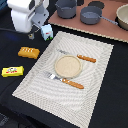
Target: Place the bread, butter, and milk from the table onto the serving area.
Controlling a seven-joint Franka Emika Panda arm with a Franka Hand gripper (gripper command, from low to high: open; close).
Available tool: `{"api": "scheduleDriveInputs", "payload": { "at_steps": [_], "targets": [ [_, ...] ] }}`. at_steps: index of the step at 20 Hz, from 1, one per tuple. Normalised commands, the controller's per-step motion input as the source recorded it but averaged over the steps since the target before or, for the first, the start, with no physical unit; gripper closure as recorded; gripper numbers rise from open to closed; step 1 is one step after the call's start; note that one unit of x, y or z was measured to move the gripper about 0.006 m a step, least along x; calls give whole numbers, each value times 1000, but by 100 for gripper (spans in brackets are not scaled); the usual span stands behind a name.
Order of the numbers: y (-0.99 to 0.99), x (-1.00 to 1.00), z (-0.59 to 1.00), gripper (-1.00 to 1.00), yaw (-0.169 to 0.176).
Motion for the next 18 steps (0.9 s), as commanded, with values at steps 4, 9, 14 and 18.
{"api": "scheduleDriveInputs", "payload": {
  "at_steps": [4, 9, 14, 18],
  "targets": [
    [-40, -156, -530, -100, 4],
    [-59, -243, -557, -100, 0],
    [-32, -373, -457, -100, 6],
    [63, -464, -351, -100, 31]
  ]
}}
